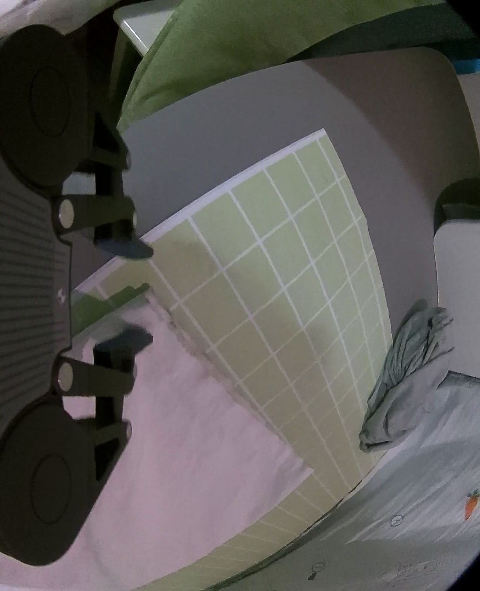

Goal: Fold clothes

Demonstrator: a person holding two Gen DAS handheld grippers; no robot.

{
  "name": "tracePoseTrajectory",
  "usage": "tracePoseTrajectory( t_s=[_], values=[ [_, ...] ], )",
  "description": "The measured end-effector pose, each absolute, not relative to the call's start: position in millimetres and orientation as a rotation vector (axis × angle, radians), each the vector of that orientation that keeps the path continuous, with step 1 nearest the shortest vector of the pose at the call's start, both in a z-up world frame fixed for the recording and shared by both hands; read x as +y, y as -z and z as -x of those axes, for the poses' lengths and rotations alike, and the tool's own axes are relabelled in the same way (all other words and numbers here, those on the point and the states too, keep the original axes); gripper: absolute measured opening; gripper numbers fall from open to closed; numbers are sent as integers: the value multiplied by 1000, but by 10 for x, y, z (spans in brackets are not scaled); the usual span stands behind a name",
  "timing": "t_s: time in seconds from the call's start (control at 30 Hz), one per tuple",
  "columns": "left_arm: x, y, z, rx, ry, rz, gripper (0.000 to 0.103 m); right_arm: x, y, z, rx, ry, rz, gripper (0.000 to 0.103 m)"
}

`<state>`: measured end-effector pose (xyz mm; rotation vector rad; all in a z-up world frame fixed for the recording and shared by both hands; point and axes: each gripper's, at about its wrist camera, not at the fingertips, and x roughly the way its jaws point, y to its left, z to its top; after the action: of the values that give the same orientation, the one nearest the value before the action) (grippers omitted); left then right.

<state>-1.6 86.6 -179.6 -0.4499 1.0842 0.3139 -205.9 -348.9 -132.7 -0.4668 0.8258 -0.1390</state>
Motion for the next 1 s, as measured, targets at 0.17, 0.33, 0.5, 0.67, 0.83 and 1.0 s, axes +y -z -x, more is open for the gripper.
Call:
tracePoseTrajectory(
  t_s=[0.17, 0.33, 0.5, 0.67, 0.83, 1.0],
  values=[
    [812, 1834, 4, 1086, -254, 449, 63, -3733, 1373, 1800, 845, 257, 241, 101],
    [708, 1917, -45, 1094, -216, 426, 73, -4119, 1613, 1588, 880, 343, -124, 103],
    [658, 1957, -75, 1092, -201, 432, 78, -4448, 1958, 1534, 878, 461, -400, 103],
    [614, 1960, -86, 1075, -177, 433, 76, -4458, 2143, 1449, 893, 493, -416, 103],
    [617, 1968, -101, 1078, -240, 427, 37, -4252, 2122, 1455, 947, 491, -294, 103],
    [638, 1880, -118, 1052, -275, 491, 12, -4276, 2098, 1482, 953, 473, -291, 103]
  ],
)
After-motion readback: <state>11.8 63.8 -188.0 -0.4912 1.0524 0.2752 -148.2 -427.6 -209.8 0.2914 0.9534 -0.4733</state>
